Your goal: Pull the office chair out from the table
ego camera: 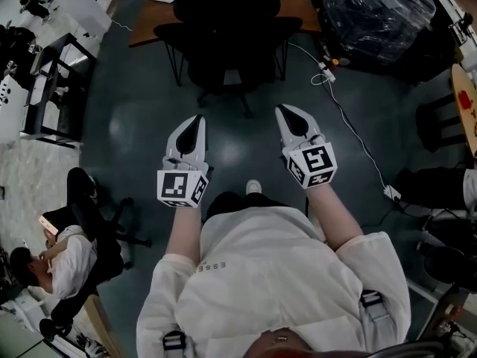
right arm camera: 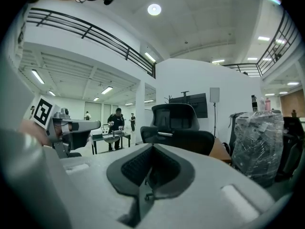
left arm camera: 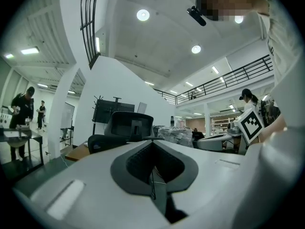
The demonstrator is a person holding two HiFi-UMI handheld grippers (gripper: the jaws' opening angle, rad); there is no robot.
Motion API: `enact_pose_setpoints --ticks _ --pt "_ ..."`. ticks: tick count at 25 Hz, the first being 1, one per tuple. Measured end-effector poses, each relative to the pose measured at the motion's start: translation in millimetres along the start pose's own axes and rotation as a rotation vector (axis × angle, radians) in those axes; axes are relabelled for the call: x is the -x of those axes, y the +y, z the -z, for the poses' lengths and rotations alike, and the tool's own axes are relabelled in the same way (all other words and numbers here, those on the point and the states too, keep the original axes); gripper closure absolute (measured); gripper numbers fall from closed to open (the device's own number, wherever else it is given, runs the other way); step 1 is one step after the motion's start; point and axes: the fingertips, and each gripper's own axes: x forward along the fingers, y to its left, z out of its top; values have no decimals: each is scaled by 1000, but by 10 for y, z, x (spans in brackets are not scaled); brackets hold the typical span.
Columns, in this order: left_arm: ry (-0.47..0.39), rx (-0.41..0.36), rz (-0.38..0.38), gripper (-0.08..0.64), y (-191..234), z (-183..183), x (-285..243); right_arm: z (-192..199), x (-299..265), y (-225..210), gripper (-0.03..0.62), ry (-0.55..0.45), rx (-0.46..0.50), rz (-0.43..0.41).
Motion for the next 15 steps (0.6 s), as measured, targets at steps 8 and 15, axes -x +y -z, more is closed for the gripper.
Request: enact_pose_setpoints --ticks 8,15 --pt "35 9 20 543 582 107 -691 -84 -784 -355 601 17 -4 25" --pt "19 -12 115 543 1146 -18 -1514 -363 -1487 -727 601 2 49 112"
